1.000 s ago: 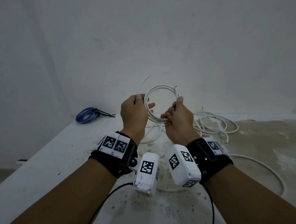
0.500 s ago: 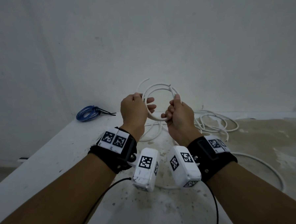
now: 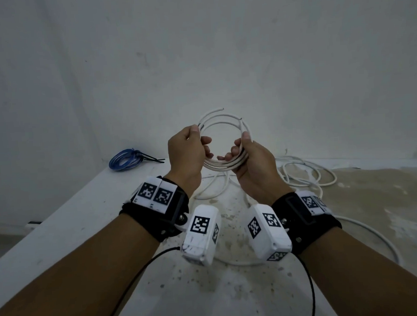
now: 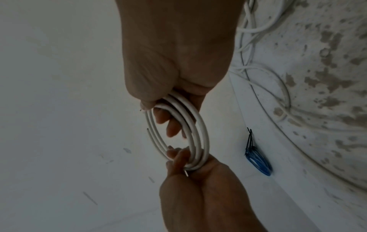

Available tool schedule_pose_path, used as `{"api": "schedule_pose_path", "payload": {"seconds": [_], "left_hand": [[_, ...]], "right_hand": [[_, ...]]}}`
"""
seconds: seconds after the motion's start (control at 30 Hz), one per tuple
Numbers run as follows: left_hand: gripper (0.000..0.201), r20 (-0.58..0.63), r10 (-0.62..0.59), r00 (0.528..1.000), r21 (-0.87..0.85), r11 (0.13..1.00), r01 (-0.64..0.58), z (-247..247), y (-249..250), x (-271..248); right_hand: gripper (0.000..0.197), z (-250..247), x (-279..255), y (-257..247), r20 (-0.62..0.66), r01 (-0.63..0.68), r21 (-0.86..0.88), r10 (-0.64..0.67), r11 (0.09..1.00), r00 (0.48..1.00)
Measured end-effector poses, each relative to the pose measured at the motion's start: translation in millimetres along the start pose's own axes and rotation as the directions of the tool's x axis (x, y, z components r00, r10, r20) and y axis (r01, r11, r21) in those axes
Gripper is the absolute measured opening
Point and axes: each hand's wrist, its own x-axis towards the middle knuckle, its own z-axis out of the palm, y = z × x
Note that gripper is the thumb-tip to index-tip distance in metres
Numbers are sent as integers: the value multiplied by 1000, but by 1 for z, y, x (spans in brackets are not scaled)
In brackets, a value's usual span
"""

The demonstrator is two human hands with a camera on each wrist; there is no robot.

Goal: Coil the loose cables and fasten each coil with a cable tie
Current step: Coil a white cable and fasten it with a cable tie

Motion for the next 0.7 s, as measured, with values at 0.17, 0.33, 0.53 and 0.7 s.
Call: {"api": "schedule_pose_path", "payload": {"seconds": [0.17,0.33,0.53,0.7], "left_hand": [[29,14,-19,1000,-6,1000,19,-5,-1,4],[27,51,71,996,86,993,-75,-7,-3,4],[34,130,225,966,239,938,-250,-10,-4,7],[28,165,237,957,189,945,-267,-12,-4,3]], "right_hand": [[29,-3,4,-6,87,-52,-44,56,998,995],[28,-4,4,0,100,6,-187,13,982,995],[29,-5,11,-15,148,-94,-99,108,991,983],[29,-2,15,-19,116,-68,-189,91,980,989]]}}
